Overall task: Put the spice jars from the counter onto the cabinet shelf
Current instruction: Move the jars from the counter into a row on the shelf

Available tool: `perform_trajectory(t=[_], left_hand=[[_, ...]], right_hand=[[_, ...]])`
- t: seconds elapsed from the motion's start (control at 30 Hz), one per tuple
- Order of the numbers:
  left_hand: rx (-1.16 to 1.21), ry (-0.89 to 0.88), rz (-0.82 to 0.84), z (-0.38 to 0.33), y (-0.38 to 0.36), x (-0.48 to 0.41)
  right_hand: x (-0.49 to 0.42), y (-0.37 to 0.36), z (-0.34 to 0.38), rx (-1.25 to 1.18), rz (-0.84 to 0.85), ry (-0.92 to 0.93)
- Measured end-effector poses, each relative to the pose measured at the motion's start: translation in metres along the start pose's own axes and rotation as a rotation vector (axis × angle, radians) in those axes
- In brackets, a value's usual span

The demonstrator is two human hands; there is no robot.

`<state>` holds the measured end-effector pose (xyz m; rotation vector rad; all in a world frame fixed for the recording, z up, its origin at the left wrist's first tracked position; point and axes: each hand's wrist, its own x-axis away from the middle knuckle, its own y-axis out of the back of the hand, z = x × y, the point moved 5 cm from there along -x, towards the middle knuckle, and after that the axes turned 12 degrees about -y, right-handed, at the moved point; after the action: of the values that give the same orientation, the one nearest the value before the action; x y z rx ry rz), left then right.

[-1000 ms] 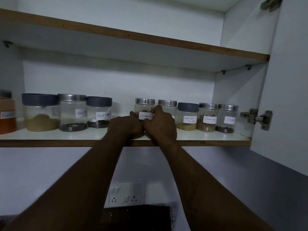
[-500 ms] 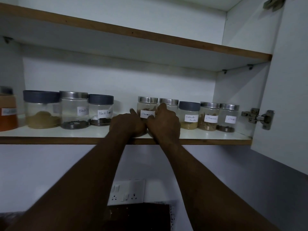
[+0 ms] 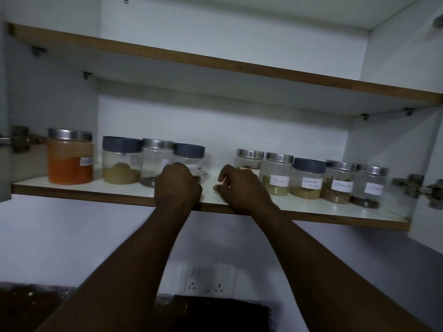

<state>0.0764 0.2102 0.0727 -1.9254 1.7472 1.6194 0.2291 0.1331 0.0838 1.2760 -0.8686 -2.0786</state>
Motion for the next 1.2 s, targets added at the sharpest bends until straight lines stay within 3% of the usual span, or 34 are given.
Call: perform_trajectory(t=[0.37, 0.53, 0.73, 0.97, 1.1, 1.2], left_hand=[[-0.081, -0.023, 0.098, 0.006, -0.013, -0.021], [-0.058, -0.101, 0.258, 0.016, -0.026, -0.035], [-0.127, -0.258, 0.273, 0.010, -0.034, -0.037], [-0.158, -0.335, 0.356, 0.006, -0.035, -0.036], [-0.144, -0.326, 0.306, 0.006, -0.030, -0.033], [-0.109, -0.290, 0.241, 0.006, -0.024, -0.029]], right_hand=[[-0.035, -0.041, 0.042, -0.115, 0.167, -0.050], [-0.034, -0.038, 0.035, -0.142, 0.031, -0.114], [-0.021, -0.026, 0.019, -0.138, -0.163, -0.208], [-0.017, -0.019, 0.017, -0.172, -0.189, -0.285], [-0.013, -0.014, 0.019, -0.167, -0.243, -0.293], [-0.005, -0.007, 0.025, -0.156, -0.374, -0.240]])
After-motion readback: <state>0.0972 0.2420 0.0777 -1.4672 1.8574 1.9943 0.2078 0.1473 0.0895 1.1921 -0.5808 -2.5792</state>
